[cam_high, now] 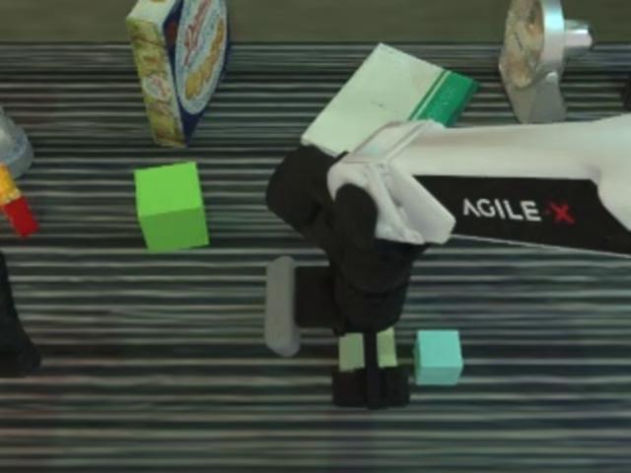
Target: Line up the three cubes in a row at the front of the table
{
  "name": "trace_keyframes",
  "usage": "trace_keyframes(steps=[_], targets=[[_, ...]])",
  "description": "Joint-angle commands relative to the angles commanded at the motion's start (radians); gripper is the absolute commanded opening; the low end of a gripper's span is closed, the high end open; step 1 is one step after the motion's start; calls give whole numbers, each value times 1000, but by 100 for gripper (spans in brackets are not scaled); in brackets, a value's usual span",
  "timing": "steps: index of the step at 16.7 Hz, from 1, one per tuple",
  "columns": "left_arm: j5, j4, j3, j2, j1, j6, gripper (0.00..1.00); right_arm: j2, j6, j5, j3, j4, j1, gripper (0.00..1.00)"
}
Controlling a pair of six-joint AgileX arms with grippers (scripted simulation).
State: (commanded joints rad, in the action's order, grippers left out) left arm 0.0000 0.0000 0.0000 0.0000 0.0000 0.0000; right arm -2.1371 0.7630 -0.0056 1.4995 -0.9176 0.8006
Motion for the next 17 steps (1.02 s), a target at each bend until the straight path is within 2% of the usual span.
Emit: trace_keyframes(steps=[6, 13, 17], targets=[[0, 0, 0, 0, 0, 0, 100, 5, 1, 0, 14, -17, 0, 100], [0, 0, 0, 0, 0, 0, 100, 72, 5, -1, 156, -232, 7, 100], [0, 0, 0, 0, 0, 0, 100, 79, 4, -1, 167, -245, 6, 100]])
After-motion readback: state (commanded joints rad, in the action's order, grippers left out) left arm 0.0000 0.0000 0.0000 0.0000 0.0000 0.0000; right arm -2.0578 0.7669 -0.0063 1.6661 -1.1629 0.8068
